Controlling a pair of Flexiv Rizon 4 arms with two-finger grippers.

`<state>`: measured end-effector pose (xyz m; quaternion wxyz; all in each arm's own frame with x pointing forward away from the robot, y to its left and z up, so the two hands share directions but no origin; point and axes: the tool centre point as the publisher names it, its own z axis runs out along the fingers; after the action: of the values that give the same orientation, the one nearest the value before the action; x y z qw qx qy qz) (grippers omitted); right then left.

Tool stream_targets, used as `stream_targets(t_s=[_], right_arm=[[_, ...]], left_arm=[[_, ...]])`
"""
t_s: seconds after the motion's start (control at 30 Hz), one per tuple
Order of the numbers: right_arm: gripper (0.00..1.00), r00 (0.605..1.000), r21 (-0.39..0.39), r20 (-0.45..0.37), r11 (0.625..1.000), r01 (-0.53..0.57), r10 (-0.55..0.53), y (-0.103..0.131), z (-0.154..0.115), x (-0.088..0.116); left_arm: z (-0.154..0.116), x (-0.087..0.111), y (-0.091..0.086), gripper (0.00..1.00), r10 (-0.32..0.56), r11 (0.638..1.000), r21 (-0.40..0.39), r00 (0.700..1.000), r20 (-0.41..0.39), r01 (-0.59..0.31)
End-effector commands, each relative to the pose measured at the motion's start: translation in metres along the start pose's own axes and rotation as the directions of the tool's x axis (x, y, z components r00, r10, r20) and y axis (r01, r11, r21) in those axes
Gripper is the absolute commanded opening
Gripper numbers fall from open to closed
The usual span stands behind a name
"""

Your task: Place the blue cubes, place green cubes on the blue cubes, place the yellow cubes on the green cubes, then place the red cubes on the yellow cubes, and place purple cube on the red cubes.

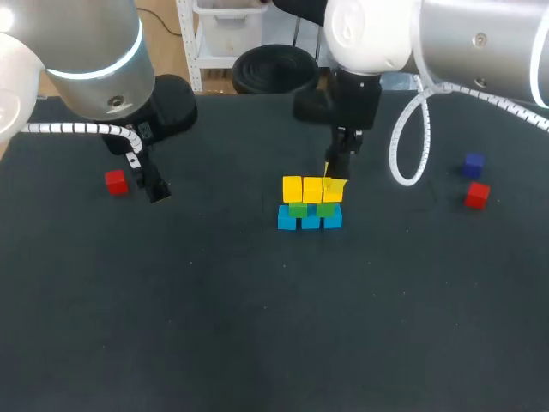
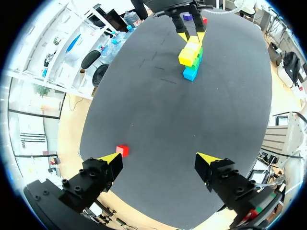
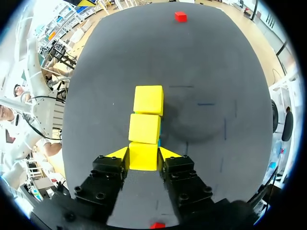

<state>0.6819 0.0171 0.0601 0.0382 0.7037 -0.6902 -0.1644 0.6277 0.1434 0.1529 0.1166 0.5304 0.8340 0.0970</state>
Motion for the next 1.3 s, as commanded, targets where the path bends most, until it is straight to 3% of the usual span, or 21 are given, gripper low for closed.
stream_targets(t_s=[0.03,0.57,0.93,1.3], right_arm=[[1.0,1.0,0.001,0.008,1.0,-0.004,0.004,-0.001,0.002,0.003],[1.0,1.0,0.024,0.019,1.0,-0.013,0.012,-0.002,-0.004,0.005],[1.0,0.998,0.082,0.067,0.997,-0.008,0.002,0.002,-0.036,0.01],[1.0,0.999,0.237,0.031,0.97,-0.047,0.04,0.003,-0.073,0.042]], left_arm=[[0.0,0.001,0.001,1.0,0.002,1.0,0.002,1.0,0.003,-0.002],[0.0,0.001,0.001,1.0,0.002,1.0,0.002,1.0,0.003,-0.002],[0.0,0.001,0.001,1.0,0.002,1.0,0.002,1.0,0.003,-0.002],[0.0,0.001,0.001,1.0,0.002,1.0,0.002,1.0,0.003,-0.002]])
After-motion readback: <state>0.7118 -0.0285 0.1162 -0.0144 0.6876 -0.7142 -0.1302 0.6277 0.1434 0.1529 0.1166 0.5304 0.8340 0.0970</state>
